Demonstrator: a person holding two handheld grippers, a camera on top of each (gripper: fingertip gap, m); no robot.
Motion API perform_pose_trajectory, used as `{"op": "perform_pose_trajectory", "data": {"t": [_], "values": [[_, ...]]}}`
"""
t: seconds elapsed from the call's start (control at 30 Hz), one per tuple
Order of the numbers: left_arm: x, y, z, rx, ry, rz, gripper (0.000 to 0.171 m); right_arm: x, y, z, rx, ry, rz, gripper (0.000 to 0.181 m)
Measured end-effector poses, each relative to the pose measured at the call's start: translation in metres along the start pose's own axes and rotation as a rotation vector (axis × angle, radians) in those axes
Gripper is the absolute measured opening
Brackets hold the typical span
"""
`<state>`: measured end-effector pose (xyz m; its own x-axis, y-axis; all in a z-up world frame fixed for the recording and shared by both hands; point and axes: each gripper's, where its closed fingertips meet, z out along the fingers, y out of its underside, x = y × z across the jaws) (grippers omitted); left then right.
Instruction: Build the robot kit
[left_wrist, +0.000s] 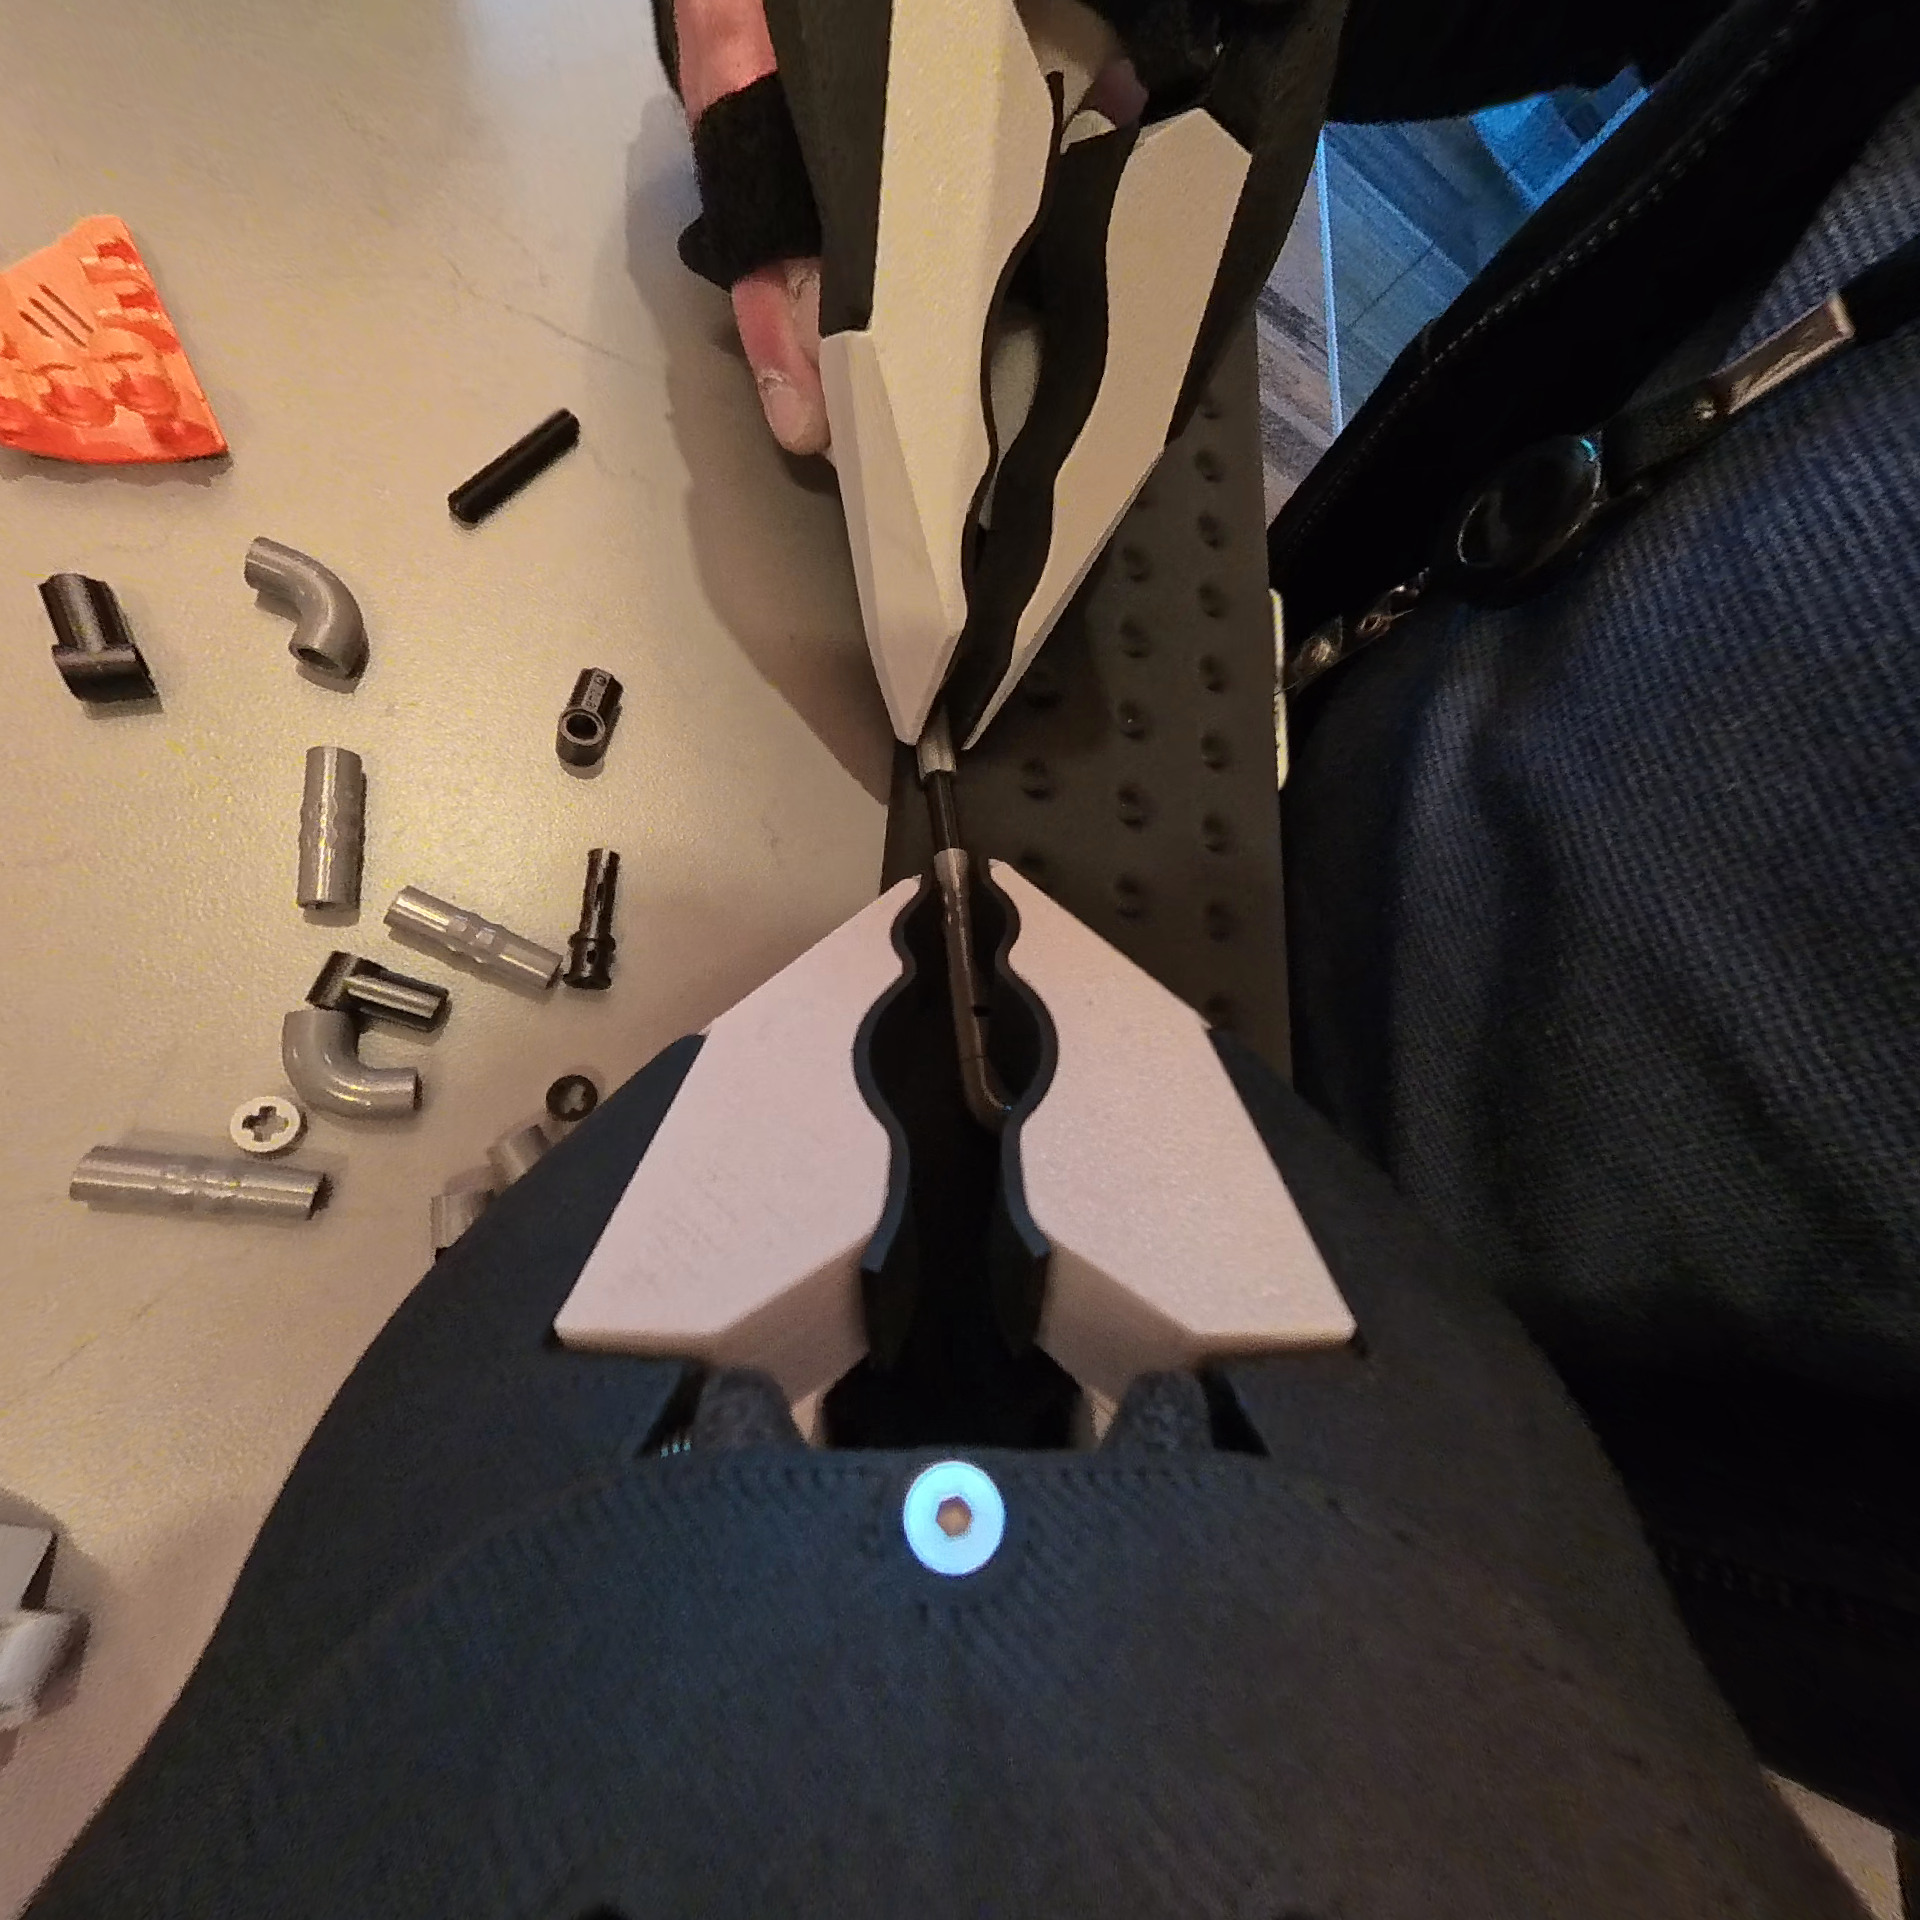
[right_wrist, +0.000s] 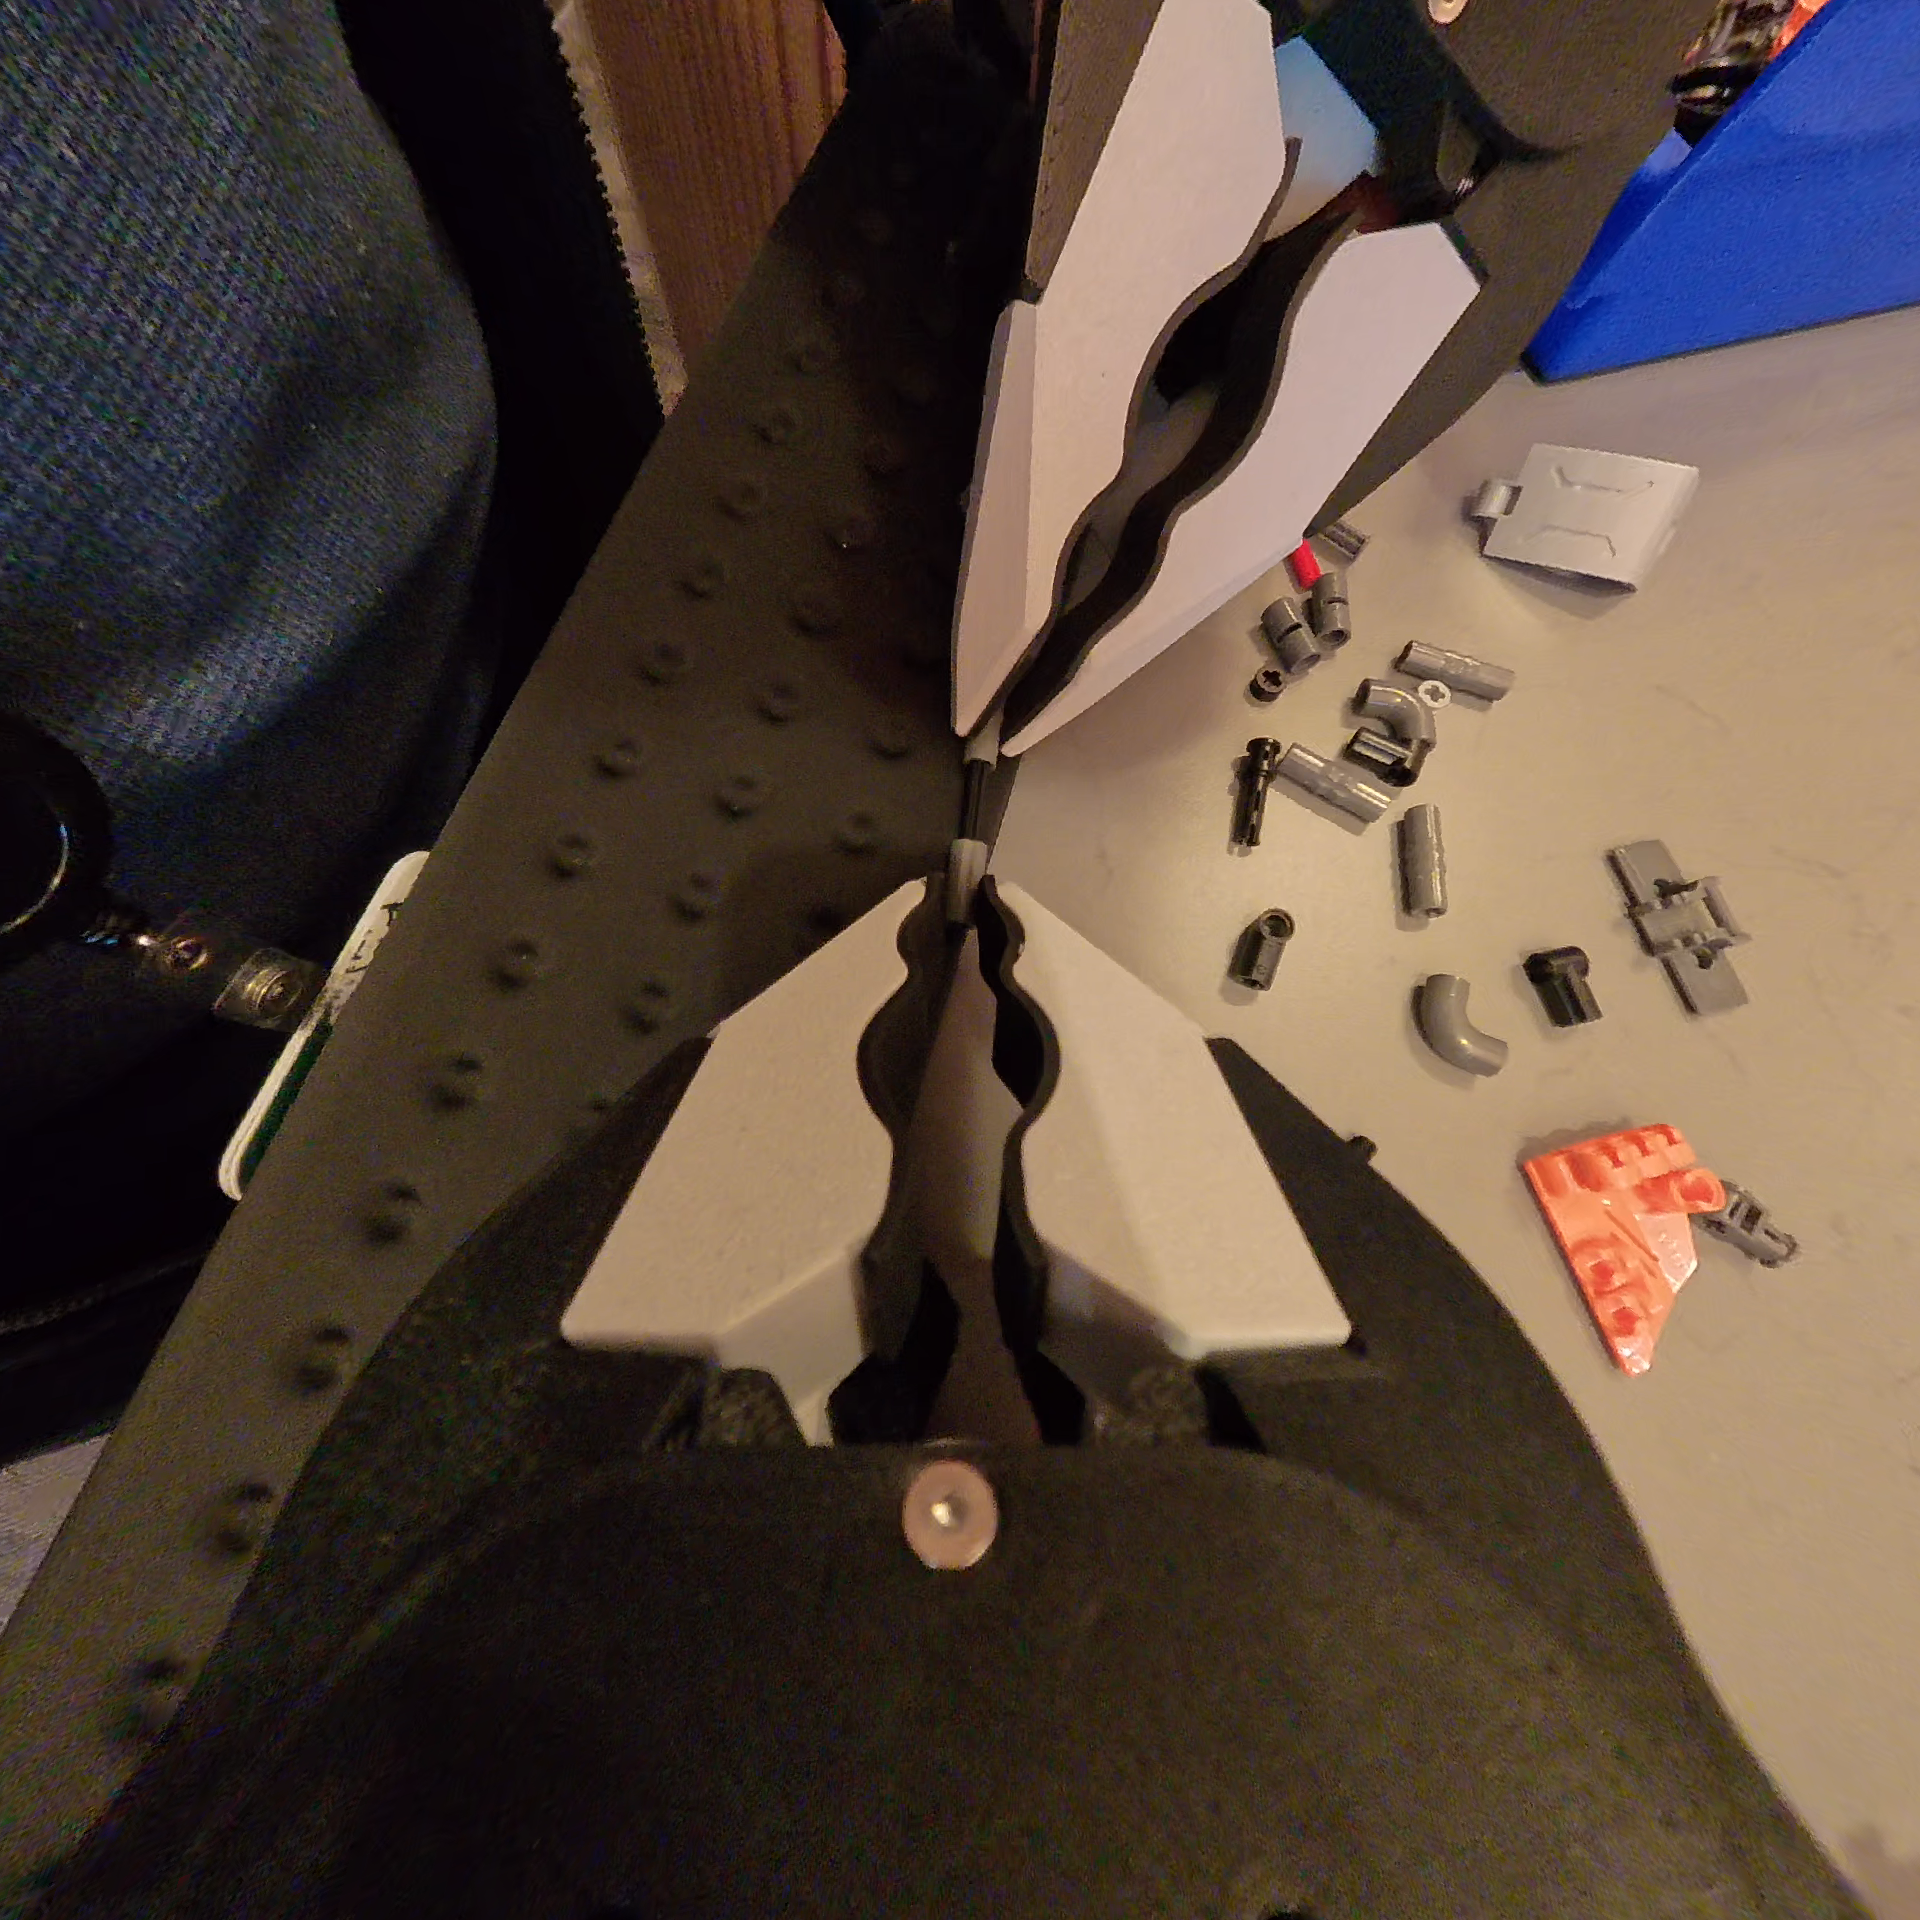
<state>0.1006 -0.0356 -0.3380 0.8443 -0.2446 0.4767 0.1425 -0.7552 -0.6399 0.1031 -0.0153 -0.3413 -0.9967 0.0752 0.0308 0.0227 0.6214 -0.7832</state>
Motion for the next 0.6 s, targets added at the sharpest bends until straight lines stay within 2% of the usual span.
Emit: {"op": "perform_pose_trajectory", "data": {"t": [0.07,0.13,0.2,0.3,0.4,0.6], "values": [[-0.002,-0.002,-0.003,0.004,-0.017,-0.003,0.004,0.001,-0.001,0.0,0.01,0.003,0.008,0.003],[0.002,-0.007,-0.008,0.029,-0.021,-0.022,0.015,0.002,-0.002,0.0,0.002,0.015,0.003,0.003],[-0.003,0.002,-0.015,-0.022,-0.091,-0.028,0.021,0.002,-0.002,0.0,-0.005,0.019,0.0,0.003],[-0.001,0.016,-0.024,-0.085,-0.113,-0.051,0.024,0.002,-0.002,0.001,-0.008,0.017,0.004,0.003],[-0.002,0.022,-0.023,-0.098,-0.147,-0.056,0.011,0.003,-0.002,0.001,-0.015,0.019,0.002,0.003],[-0.004,0.022,-0.021,-0.082,-0.186,-0.02,0.005,0.004,-0.002,0.002,-0.032,0.031,0.011,0.003]]}}
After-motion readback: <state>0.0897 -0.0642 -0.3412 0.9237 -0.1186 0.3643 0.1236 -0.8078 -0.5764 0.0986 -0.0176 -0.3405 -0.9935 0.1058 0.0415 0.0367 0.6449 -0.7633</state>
